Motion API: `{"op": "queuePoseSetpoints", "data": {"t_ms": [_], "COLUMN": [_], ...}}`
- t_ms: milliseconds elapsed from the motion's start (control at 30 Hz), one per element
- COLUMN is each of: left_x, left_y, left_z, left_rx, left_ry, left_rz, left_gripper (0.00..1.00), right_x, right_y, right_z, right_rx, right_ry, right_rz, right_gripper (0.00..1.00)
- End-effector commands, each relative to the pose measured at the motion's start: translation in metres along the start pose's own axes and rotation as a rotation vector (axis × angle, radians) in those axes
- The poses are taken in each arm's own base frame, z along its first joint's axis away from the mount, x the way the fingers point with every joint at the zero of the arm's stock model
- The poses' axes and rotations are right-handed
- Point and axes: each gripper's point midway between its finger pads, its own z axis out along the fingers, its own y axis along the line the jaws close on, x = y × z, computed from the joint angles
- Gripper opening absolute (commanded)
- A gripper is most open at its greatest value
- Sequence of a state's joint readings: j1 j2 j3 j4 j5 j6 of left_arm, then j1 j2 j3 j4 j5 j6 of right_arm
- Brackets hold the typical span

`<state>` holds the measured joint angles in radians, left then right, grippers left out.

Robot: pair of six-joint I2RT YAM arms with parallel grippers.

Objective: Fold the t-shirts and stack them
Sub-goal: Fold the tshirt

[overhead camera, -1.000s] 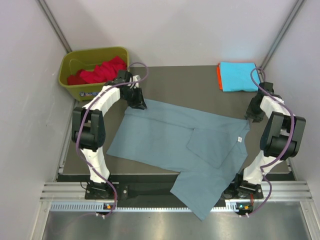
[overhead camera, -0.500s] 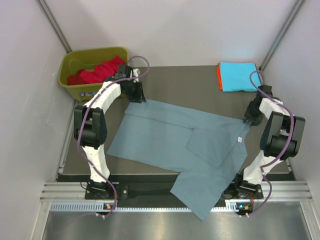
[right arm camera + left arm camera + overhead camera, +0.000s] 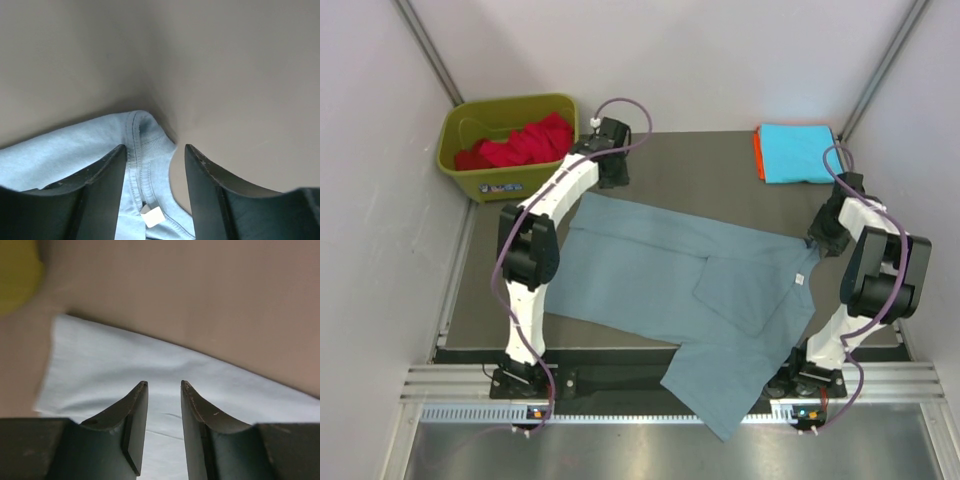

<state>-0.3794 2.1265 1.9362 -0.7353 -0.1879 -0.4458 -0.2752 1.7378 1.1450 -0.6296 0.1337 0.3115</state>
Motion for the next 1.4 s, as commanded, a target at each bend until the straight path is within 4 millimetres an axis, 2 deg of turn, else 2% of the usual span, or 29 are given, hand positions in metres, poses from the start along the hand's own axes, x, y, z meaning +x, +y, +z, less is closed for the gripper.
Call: {"op": "queuePoseSetpoints", "data": {"t_ms": [0, 67, 133, 267, 400, 433, 567, 733, 900, 1133, 1333, 1367], "left_x": [0.005, 0.016, 0.02, 0.023, 0.029, 0.027, 0.037, 0.035, 0.035, 0.031, 0.025, 0.024], "left_y": [-0.012, -0.018, -0.02, -0.015, -0.019, -0.022, -0.022, -0.021, -0.015, -0.002, 0.007, 0.007], "left_z": [0.01, 0.021, 0.02, 0.008, -0.004, -0.012, -0.023, -0.037, -0.038, -0.043, -0.044, -0.044], "left_rx": [-0.038, -0.025, -0.016, -0.011, 0.058, 0.087, 0.131, 0.157, 0.172, 0.167, 0.163, 0.163], "left_ry": [-0.002, 0.046, 0.067, 0.047, 0.071, 0.064, 0.067, 0.05, 0.05, 0.035, 0.025, 0.023], "left_rz": [-0.12, -0.147, -0.138, -0.089, -0.03, -0.02, 0.001, 0.021, 0.024, 0.016, -0.004, -0.005], "left_gripper": [0.38, 0.38, 0.37, 0.38, 0.38, 0.38, 0.38, 0.38, 0.38, 0.4, 0.4, 0.4], "right_x": [-0.006, -0.006, -0.01, -0.017, -0.023, -0.024, -0.026, -0.025, -0.024, -0.024, -0.012, -0.013], "right_y": [-0.005, -0.004, -0.002, -0.001, -0.002, -0.002, 0.006, 0.013, 0.013, 0.013, 0.01, 0.011], "right_z": [-0.014, -0.011, -0.012, -0.013, -0.011, -0.01, -0.006, -0.004, 0.003, 0.014, 0.027, 0.028], "right_rx": [0.013, 0.009, -0.004, -0.014, -0.004, -0.009, -0.046, -0.094, -0.104, -0.125, -0.138, -0.144], "right_ry": [-0.057, -0.054, -0.072, -0.104, -0.114, -0.112, -0.111, -0.136, -0.173, -0.161, -0.118, -0.116], "right_rz": [0.012, -0.003, -0.012, -0.036, -0.062, -0.067, -0.101, -0.086, -0.105, -0.133, -0.129, -0.133], "right_gripper": [0.53, 0.53, 0.53, 0.55, 0.56, 0.57, 0.53, 0.45, 0.38, 0.44, 0.35, 0.28]}}
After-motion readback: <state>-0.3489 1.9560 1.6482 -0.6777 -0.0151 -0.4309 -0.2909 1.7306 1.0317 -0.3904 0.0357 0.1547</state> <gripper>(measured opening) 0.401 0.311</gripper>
